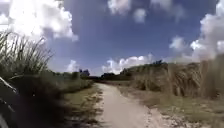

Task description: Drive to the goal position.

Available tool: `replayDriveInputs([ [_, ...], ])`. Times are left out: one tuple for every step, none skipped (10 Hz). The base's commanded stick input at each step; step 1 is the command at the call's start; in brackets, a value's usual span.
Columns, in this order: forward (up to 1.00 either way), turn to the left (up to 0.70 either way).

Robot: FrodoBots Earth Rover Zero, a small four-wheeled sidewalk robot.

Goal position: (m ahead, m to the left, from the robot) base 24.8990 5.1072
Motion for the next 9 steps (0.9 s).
replayDriveInputs([
  [0.70, 0.00],
  [0.70, 0.00],
  [0.70, 0.00],
  [0.70, 0.00],
  [0.70, 0.00],
  [0.70, 0.00],
  [0.70, 0.00],
  [0.70, 0.00],
  [0.70, 0.00],
])
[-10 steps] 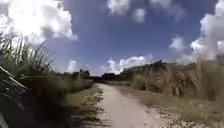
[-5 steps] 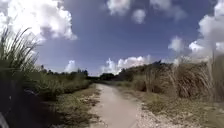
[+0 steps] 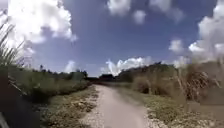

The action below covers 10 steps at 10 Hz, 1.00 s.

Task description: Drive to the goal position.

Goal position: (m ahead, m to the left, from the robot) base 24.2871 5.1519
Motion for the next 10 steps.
replayDriveInputs([
  [0.70, 0.00],
  [0.70, 0.00],
  [0.70, 0.00],
  [0.70, 0.00],
  [0.70, 0.00],
  [0.70, 0.19],
  [0.70, 0.35],
  [0.70, 0.35],
  [0.70, 0.31],
  [0.70, 0.00],
])
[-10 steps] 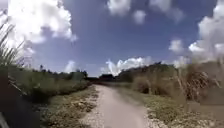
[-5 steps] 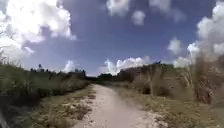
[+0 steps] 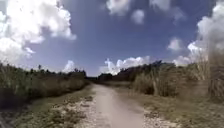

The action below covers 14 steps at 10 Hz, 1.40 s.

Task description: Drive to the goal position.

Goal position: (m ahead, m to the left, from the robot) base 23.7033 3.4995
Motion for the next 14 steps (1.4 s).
replayDriveInputs([
  [0.70, 0.00],
  [0.70, 0.00],
  [0.70, 0.00],
  [0.70, 0.00],
  [0.70, 0.00],
  [0.70, 0.00],
  [0.70, 0.00],
  [0.70, 0.00],
  [0.70, 0.00],
  [0.70, 0.00],
  [0.70, 0.00],
  [0.70, 0.00],
  [0.70, 0.00],
  [0.70, 0.00],
])
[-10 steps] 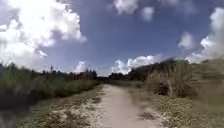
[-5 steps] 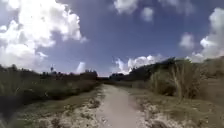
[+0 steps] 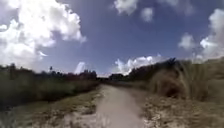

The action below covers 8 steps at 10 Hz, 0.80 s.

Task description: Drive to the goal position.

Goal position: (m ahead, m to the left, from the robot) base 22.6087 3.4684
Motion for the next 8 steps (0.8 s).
replayDriveInputs([
  [0.70, 0.00],
  [0.70, 0.00],
  [0.70, 0.00],
  [0.70, 0.00],
  [0.70, 0.00],
  [0.70, 0.00],
  [0.70, 0.00],
  [0.70, 0.00],
])
